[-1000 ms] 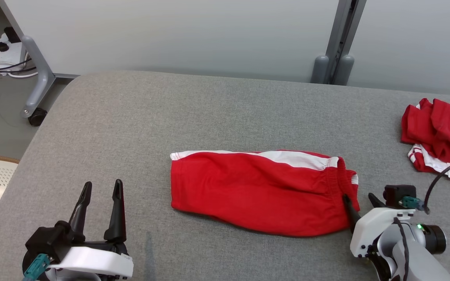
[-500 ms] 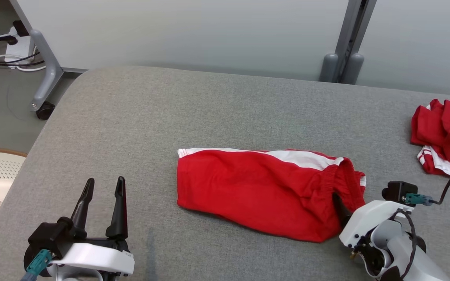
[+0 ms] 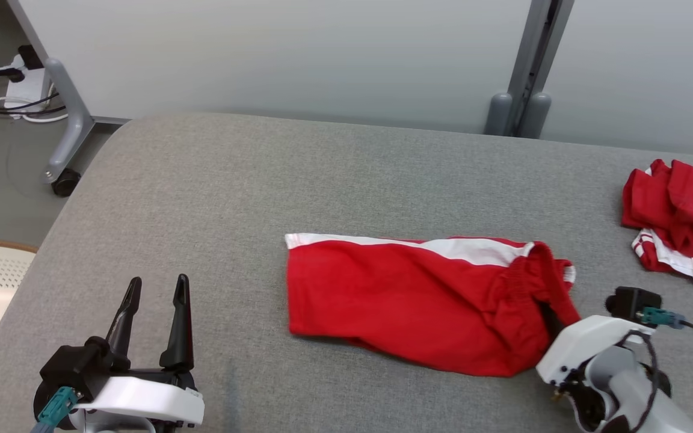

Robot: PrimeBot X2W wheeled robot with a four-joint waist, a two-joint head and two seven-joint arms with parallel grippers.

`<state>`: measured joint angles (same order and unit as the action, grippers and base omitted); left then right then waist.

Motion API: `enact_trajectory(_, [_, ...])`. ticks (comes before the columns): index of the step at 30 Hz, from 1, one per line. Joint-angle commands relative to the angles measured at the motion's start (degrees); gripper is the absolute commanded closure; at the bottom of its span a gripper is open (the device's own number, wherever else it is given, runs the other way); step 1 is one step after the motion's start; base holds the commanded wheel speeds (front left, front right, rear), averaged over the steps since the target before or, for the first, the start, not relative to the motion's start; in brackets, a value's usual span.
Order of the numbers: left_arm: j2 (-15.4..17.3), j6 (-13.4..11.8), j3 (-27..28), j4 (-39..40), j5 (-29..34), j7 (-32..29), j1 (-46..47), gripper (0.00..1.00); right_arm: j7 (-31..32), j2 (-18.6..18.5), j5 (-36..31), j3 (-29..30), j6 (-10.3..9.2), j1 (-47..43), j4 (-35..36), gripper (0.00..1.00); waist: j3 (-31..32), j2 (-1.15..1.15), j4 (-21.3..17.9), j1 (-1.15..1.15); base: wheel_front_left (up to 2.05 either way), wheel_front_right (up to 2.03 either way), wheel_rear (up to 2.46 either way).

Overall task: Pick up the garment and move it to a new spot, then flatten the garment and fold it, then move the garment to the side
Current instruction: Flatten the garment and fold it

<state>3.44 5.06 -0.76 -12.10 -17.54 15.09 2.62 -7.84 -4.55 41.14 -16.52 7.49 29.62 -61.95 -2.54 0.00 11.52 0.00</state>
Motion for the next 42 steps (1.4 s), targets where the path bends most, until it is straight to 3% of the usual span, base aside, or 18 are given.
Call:
enact_trajectory(1, [0.2,0.1,0.2,0.2,0.4,0.1,-0.3,0.0,-0.5,-1.2,0.5,0.3,0.01,-0.4,-0.2,1.0,0.2,0.0,-0.4,0.0,0.0,0.0,0.0])
enact_trajectory(10, [0.1,0.3,-0.2,-0.3,0.4,0.1,-0.8,0.0,0.0,-5.3,2.5,-0.5,0.01,0.0,4.5,1.0,1.2,0.0,-1.5,0.0,0.0,0.0,0.0])
enact_trajectory(20, [-0.1,0.3,-1.2,-2.1,-0.5,0.1,-1.0,0.0,6.7,-1.8,12.5,-2.4,0.02,-3.1,22.7,1.0,2.1,0.0,1.4,0.0,0.0,0.0,0.0])
enact_trajectory(24, [-0.1,0.4,-1.7,-2.5,-0.7,0.1,-0.3,0.0,9.6,-0.5,16.2,-2.5,0.02,-3.4,26.8,1.0,1.3,0.0,3.9,0.0,0.0,0.0,0.0])
enact_trajectory(34, [-0.3,0.6,-2.7,-3.6,-1.4,0.1,1.0,0.0,10.5,1.5,18.5,-4.0,0.02,0.3,19.8,1.0,-0.4,0.0,10.1,0.0,0.0,0.0,0.0])
enact_trajectory(42, [-0.4,0.9,-3.0,-4.2,-1.5,0.1,1.8,0.0,8.6,1.4,24.7,-12.8,0.03,3.8,15.3,1.0,-1.2,0.0,12.1,0.0,0.0,0.0,0.0])
